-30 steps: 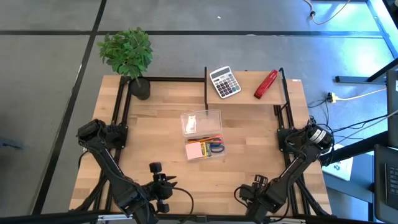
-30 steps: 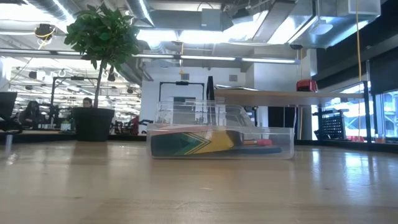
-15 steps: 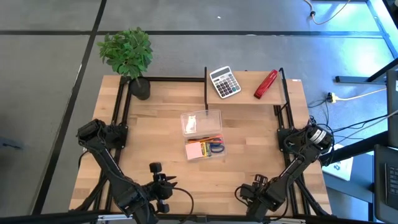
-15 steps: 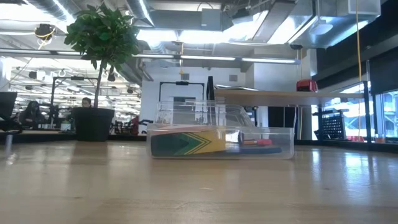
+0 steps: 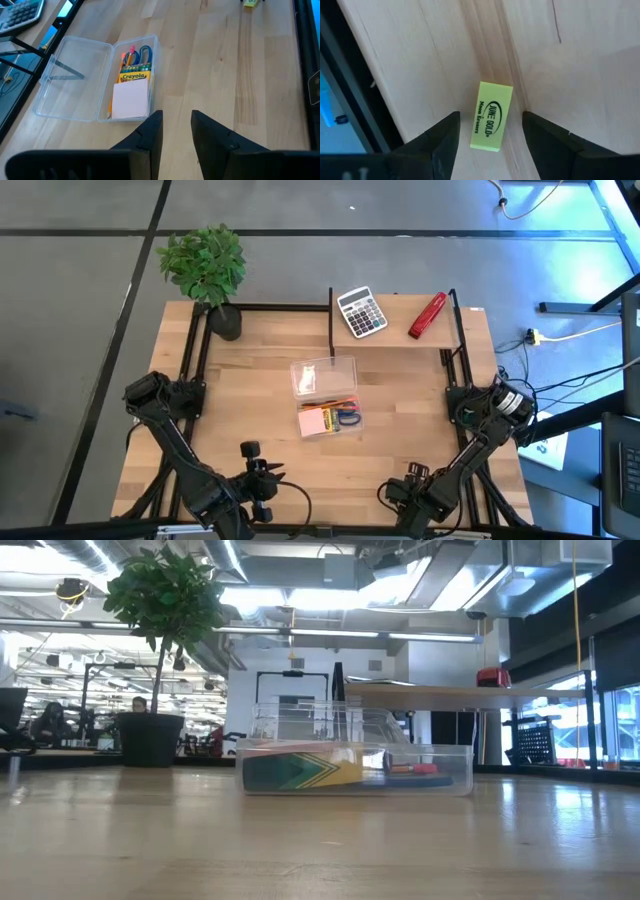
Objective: Pack school essentials
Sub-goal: Put the light green eraser into the transparent supply box
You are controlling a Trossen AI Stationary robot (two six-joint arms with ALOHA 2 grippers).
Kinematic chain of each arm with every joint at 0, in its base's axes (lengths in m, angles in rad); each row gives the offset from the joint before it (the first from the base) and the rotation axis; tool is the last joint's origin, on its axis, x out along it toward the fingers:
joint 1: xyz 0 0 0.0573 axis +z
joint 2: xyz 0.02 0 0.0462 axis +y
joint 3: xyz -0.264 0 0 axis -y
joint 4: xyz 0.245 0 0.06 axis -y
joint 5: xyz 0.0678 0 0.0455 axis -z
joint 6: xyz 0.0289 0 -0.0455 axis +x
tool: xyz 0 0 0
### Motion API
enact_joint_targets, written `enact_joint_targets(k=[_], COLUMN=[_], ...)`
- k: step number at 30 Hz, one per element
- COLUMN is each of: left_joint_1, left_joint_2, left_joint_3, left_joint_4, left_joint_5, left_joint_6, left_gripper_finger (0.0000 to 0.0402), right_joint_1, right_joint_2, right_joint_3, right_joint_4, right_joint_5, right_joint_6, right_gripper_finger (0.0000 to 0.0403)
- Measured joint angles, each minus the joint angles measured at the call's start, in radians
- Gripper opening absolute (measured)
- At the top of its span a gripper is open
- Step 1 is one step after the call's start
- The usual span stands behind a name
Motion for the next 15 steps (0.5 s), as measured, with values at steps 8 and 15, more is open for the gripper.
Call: enact_joint_targets(k=[8,15], left_joint_1=[0.0,0.0], left_joint_2=[0.0,0.0], left_joint_3=[0.0,0.0], left_joint_4=[0.002,0.003], left_joint_5=[0.0,0.0], left_joint_6=[0.0,0.0], left_gripper_finger=[0.0094,0.0094], right_joint_1=[0.0,0.0], right_joint_2=[0.003,0.004], right_joint_3=[0.001,0.0], right_joint_4=[-0.001,-0.002], right_joint_5=[0.004,0.004], right_joint_6=[0.003,0.006], right_gripper_finger=[0.0218,0.0211])
